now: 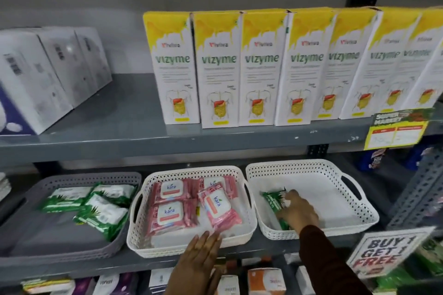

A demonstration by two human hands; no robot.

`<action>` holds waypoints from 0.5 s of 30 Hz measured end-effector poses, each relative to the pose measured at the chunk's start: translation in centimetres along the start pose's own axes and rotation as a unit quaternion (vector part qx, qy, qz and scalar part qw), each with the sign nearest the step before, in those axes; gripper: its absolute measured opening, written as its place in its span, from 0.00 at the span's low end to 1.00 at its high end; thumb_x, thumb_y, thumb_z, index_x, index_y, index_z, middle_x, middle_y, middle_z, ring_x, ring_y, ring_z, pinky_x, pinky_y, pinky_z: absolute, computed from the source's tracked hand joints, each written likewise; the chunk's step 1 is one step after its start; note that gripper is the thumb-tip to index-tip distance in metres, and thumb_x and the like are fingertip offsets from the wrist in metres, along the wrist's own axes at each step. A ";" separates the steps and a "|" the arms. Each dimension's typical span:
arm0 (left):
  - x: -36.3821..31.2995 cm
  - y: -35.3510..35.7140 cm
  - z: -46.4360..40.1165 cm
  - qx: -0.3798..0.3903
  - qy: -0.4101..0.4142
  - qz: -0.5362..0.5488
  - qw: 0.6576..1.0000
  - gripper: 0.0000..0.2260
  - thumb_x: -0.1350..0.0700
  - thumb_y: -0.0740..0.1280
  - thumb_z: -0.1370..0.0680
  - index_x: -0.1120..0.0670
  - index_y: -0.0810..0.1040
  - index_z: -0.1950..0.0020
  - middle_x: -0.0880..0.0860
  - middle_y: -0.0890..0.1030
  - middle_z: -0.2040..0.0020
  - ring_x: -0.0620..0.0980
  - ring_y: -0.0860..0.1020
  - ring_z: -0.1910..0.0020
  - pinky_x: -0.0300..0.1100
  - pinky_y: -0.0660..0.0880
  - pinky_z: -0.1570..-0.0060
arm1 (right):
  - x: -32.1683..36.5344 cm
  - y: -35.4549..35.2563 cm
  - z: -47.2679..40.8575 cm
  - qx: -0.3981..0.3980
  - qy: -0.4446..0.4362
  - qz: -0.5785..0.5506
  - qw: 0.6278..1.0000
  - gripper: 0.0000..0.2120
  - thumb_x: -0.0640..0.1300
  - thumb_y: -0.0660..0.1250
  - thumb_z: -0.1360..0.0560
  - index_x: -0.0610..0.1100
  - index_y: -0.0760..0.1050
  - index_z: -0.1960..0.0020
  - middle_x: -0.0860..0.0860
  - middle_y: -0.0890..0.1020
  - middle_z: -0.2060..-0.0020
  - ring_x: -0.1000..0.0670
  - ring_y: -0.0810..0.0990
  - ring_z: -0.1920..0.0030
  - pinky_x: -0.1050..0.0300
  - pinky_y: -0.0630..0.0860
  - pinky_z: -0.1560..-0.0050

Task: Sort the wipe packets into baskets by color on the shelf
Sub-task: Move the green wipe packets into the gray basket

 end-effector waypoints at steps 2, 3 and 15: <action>2.0 -0.3 1.6 -0.017 -0.007 0.002 1.000 0.29 0.44 0.44 0.17 0.58 0.81 0.38 0.54 0.79 0.37 0.55 0.78 0.39 0.44 0.56 0.32 | 1.3 0.5 1.2 -0.064 -0.009 -0.027 0.998 0.25 0.48 0.74 0.31 0.48 0.70 0.37 0.43 0.81 0.45 0.40 0.81 0.46 0.48 0.77 0.46; 3.0 -0.6 2.5 -0.022 -0.014 0.001 1.000 0.29 0.44 0.45 0.17 0.58 0.81 0.38 0.54 0.79 0.36 0.55 0.78 0.39 0.44 0.57 0.32 | 2.0 0.6 1.8 -0.104 -0.018 -0.040 0.994 0.24 0.48 0.75 0.31 0.48 0.71 0.38 0.42 0.82 0.47 0.39 0.81 0.48 0.48 0.77 0.48; 17.7 -5.7 13.2 -0.048 -0.141 -0.033 0.988 0.32 0.43 0.43 0.17 0.64 0.79 0.38 0.59 0.79 0.37 0.60 0.78 0.40 0.44 0.57 0.33 | 21.1 11.2 10.3 -0.053 -0.286 -0.193 0.937 0.27 0.46 0.82 0.39 0.56 0.72 0.46 0.50 0.82 0.52 0.46 0.81 0.55 0.49 0.80 0.55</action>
Point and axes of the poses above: each hand's wrist, its own z-axis away from the middle knuckle, its own y-axis out of the palm, x = y × z, the point moved 1 cm from there along -z, towards the middle knuckle
